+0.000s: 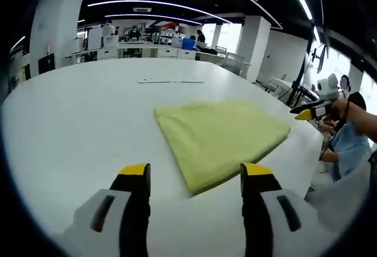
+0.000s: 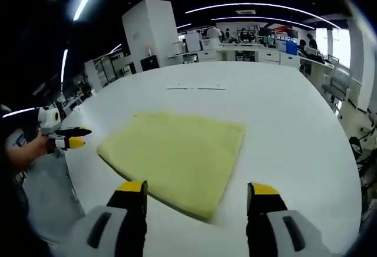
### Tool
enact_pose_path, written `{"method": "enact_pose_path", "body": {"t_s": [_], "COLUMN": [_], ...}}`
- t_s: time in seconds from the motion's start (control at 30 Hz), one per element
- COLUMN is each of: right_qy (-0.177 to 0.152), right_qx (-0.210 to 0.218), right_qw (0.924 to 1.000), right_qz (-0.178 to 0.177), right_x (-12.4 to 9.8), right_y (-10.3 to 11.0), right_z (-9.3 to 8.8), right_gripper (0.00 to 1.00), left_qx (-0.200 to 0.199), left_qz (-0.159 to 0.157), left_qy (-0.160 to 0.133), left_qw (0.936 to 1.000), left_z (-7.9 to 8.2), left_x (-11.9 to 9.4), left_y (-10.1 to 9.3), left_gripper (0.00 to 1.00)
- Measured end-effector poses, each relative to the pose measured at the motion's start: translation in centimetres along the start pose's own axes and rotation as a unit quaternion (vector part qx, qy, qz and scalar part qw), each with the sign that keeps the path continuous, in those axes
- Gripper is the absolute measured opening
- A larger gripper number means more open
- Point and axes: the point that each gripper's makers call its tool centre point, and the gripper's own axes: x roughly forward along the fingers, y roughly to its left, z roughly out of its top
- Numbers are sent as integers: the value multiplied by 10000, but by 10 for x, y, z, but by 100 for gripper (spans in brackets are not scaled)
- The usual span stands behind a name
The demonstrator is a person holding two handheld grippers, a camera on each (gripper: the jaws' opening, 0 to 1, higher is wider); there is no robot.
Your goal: Fold the garment on the visible template until the final outline fits inside the template.
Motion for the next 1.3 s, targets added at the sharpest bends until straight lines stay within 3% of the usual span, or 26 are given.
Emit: {"method": "enact_pose_path", "body": {"t_s": [0.37, 0.6, 0.97, 1.3], "right_qy": [-300, -309, -241, -228], "right_qx": [-123, -263, -363, -309], "right_qw": [9993, 9990, 9989, 9992], "right_qz": [163, 188, 189, 120], "right_x": [-24, -33, -36, -38], "right_y": [26, 36, 43, 42], "right_z": [21, 19, 11, 7], "right_gripper": [89, 97, 98, 96], "left_qx": [43, -12, 75, 278], "left_qz": [-9, 46, 174, 228], "left_qy": [-37, -60, -29, 173], "left_qw": [10000, 10000, 9998, 9992], "left_z": [13, 16, 15, 9], "left_x": [-11, -19, -28, -32], "left_y": [-21, -23, -18, -17], "left_gripper": [88, 99, 99, 99]}}
